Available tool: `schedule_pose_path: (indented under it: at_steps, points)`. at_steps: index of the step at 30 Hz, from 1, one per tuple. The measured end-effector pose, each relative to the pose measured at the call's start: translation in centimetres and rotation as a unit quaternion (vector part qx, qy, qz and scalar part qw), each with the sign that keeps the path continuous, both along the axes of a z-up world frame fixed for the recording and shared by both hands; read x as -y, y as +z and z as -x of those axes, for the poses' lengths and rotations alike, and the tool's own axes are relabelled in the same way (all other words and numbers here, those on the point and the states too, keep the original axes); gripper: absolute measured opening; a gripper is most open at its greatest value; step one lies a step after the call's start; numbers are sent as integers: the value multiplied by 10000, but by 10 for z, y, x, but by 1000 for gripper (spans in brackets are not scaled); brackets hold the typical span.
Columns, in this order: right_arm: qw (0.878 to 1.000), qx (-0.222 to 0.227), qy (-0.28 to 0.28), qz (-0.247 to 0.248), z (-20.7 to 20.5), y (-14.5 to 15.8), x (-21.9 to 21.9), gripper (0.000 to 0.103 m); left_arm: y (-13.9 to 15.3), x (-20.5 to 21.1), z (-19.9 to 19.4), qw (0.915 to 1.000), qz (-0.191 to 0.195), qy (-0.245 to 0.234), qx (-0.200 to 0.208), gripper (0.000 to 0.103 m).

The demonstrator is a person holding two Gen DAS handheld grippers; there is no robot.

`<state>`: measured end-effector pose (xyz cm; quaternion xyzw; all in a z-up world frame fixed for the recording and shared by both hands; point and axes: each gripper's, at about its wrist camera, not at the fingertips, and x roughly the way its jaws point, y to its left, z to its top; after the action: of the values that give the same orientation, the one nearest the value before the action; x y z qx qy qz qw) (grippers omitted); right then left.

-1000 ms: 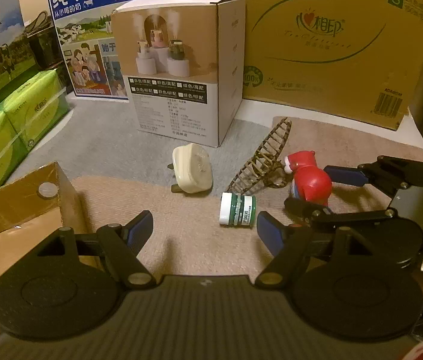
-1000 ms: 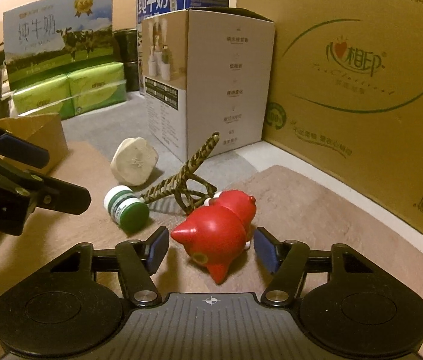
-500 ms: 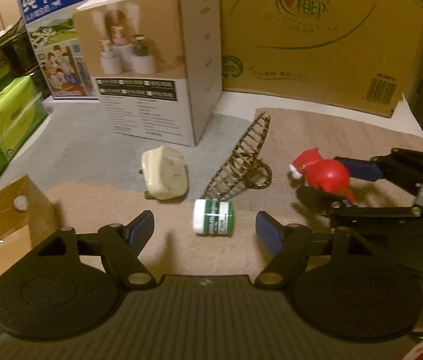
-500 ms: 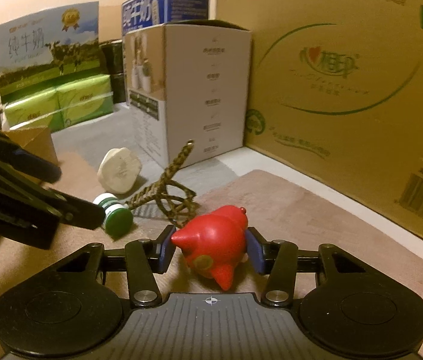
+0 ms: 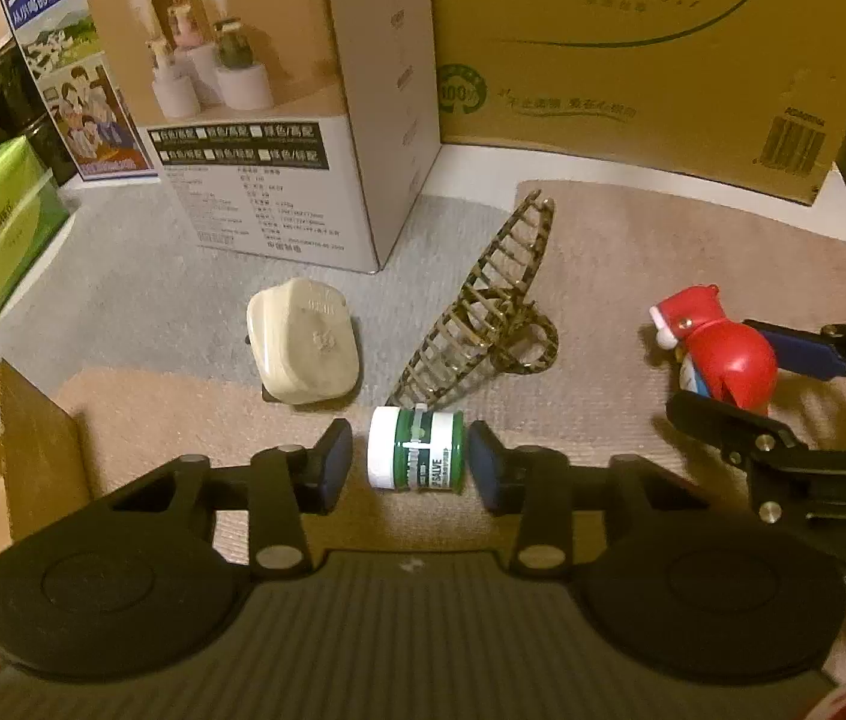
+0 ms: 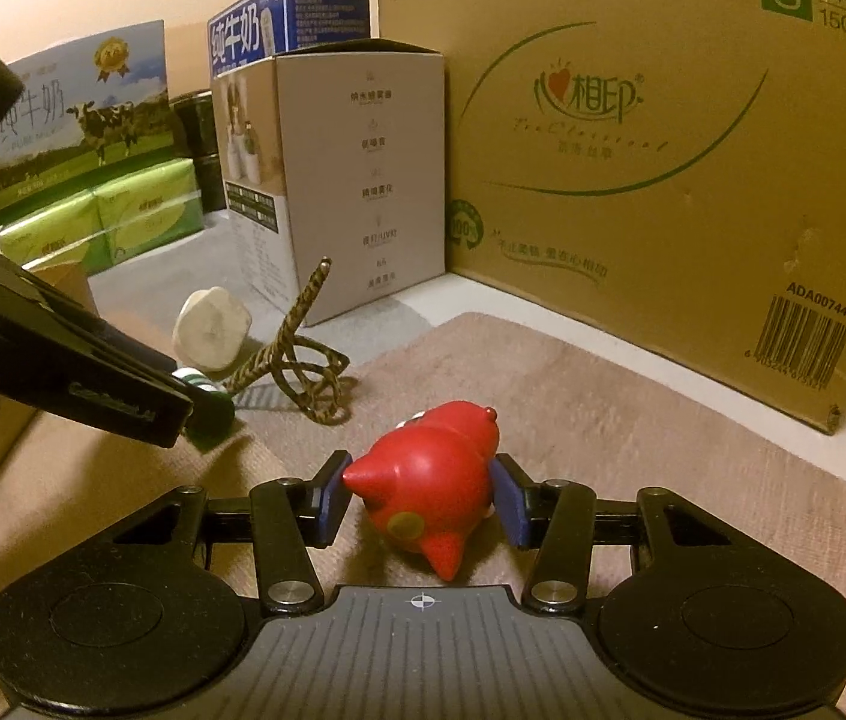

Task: Organize rigid objects
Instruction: 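Grasp the small green-and-white jar with the left tool while the right tool holds the red toy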

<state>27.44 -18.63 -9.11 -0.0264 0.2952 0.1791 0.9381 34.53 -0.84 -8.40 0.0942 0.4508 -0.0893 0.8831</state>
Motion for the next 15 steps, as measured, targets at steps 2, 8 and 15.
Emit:
schedule_pose_path:
  at_steps: [2, 8, 15]
  points:
    - [10000, 5, 1, 26, 0, -1, 0, 50, -3, -1, -1, 10000, 15, 13, -34, 31]
    - [9997, 37, -9, 232, -4, -3, -5, 50, -5, -1, -1, 10000, 8, 47, -62, 29]
    - [9997, 39, -82, 242, -3, -3, -4, 50, -3, -3, 3, 9998, 153, 73, -51, 29]
